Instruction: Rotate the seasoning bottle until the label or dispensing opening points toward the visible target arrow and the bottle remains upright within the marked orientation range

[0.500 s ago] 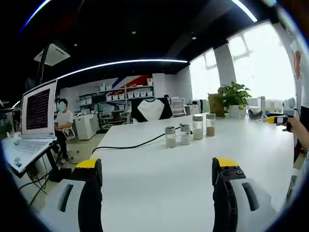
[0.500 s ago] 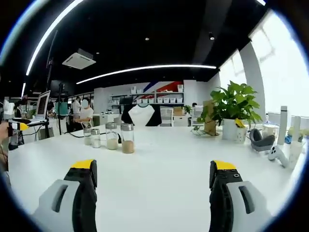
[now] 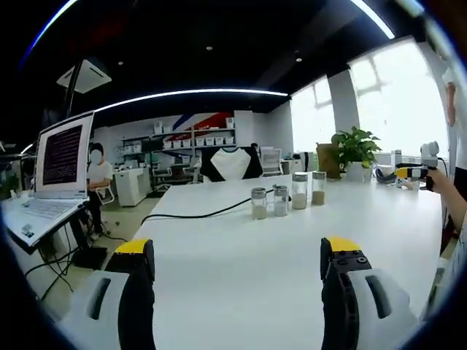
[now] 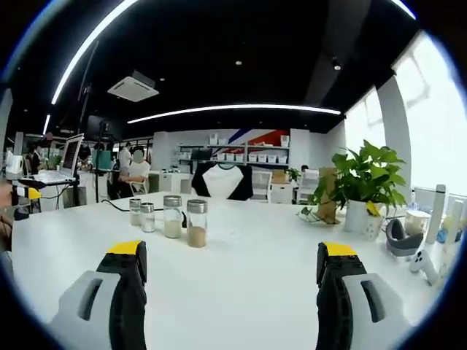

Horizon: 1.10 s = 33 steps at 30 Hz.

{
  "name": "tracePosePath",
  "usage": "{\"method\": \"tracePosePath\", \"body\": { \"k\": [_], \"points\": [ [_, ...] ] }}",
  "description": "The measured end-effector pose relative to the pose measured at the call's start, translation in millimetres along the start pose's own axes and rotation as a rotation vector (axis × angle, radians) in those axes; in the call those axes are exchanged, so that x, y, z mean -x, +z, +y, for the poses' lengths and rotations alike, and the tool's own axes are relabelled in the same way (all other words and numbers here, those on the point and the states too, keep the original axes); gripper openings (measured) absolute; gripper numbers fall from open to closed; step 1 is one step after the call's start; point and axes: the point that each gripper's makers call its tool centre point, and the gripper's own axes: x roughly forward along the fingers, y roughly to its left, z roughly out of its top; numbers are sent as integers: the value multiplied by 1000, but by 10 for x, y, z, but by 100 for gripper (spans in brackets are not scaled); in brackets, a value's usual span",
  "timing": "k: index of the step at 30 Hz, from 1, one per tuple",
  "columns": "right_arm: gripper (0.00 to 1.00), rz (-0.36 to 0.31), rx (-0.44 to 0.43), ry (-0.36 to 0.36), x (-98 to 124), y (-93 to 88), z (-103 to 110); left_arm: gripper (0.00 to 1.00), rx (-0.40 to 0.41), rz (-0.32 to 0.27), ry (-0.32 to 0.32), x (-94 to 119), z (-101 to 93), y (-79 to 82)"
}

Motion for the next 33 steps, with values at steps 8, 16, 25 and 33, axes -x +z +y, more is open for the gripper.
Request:
{"method": "tracePosePath", "body": {
  "k": [8,16,25,33],
  "points": [
    [99,-1,-16,8,21,10,55,99,4,6,-6,-3,-16,-13],
    [99,-21,-17,20,-20,134,44,99,6,6,-8,0,-23,-3],
    [99,-1,-43,33,-87,48,68,99,3,13,-14,31,-47,-17],
    [92,-1,-45,109,-248,18,189,99,3,29,-17,30,-68,-68]
  ]
}}
